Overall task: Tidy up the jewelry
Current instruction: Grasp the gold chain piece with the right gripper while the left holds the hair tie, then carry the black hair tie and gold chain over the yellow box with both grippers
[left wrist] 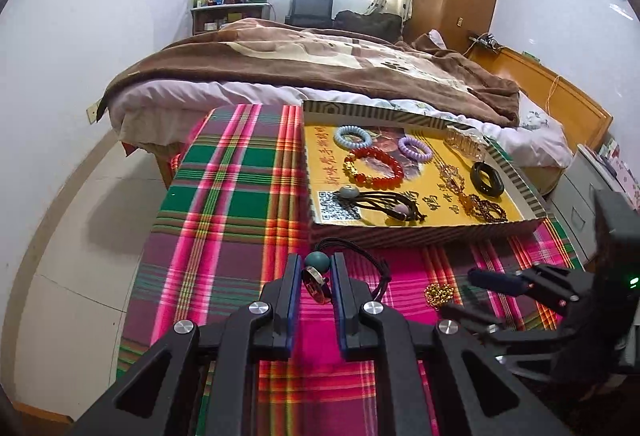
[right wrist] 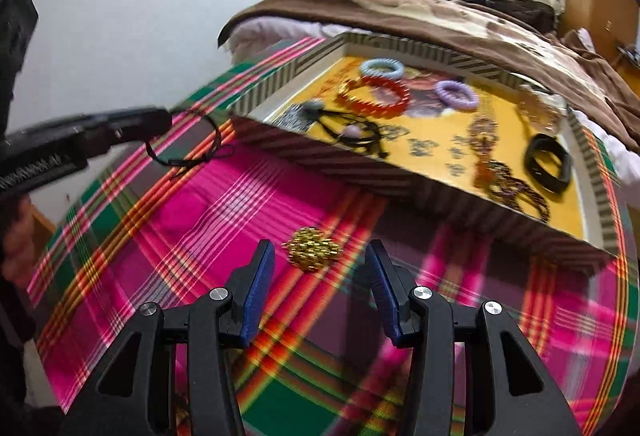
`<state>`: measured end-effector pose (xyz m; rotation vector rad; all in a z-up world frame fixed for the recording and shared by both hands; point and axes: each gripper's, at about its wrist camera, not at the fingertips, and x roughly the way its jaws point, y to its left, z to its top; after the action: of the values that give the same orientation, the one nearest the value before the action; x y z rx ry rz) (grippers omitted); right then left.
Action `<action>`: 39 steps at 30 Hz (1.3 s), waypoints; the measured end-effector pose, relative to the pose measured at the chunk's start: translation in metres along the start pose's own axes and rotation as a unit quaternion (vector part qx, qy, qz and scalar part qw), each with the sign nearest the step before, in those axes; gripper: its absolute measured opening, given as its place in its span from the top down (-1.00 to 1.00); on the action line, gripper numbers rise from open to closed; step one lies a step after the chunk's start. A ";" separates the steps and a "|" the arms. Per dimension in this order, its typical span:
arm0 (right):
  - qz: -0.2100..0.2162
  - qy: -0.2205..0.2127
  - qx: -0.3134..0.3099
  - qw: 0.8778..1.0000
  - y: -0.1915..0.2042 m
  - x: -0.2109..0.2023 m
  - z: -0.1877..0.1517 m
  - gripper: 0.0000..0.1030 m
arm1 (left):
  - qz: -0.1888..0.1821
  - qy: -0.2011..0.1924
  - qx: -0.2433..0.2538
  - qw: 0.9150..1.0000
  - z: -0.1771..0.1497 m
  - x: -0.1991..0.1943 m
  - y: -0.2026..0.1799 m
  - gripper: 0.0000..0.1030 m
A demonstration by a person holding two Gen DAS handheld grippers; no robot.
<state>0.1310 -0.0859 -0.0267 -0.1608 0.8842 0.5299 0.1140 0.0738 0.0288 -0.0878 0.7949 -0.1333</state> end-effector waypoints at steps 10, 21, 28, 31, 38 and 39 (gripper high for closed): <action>-0.021 0.008 -0.020 1.000 0.008 0.007 0.000 0.29 | -0.009 -0.002 -0.004 1.000 0.001 0.000 0.005 0.72; -0.010 0.002 0.003 1.000 -0.001 0.001 -0.001 0.78 | -0.017 -0.002 -0.004 1.000 0.004 0.000 -0.001 0.72; 0.005 -0.029 0.027 0.999 -0.010 -0.017 0.001 0.79 | -0.019 -0.006 0.006 1.000 0.008 -0.003 -0.009 0.72; 0.011 -0.048 0.033 0.998 -0.013 -0.030 0.007 0.78 | -0.021 -0.011 0.011 1.000 0.011 -0.006 -0.014 0.72; 0.013 -0.090 0.040 0.995 -0.023 -0.060 0.025 0.78 | -0.026 -0.025 0.026 0.999 0.027 -0.013 -0.024 0.72; 0.012 -0.096 0.042 0.994 -0.025 -0.064 0.029 0.78 | -0.028 -0.027 0.028 0.999 0.031 -0.013 -0.025 0.72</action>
<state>0.1308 -0.1217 0.0385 -0.0224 0.7205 0.5203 0.1249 0.0516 0.0627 -0.0601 0.7343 -0.2062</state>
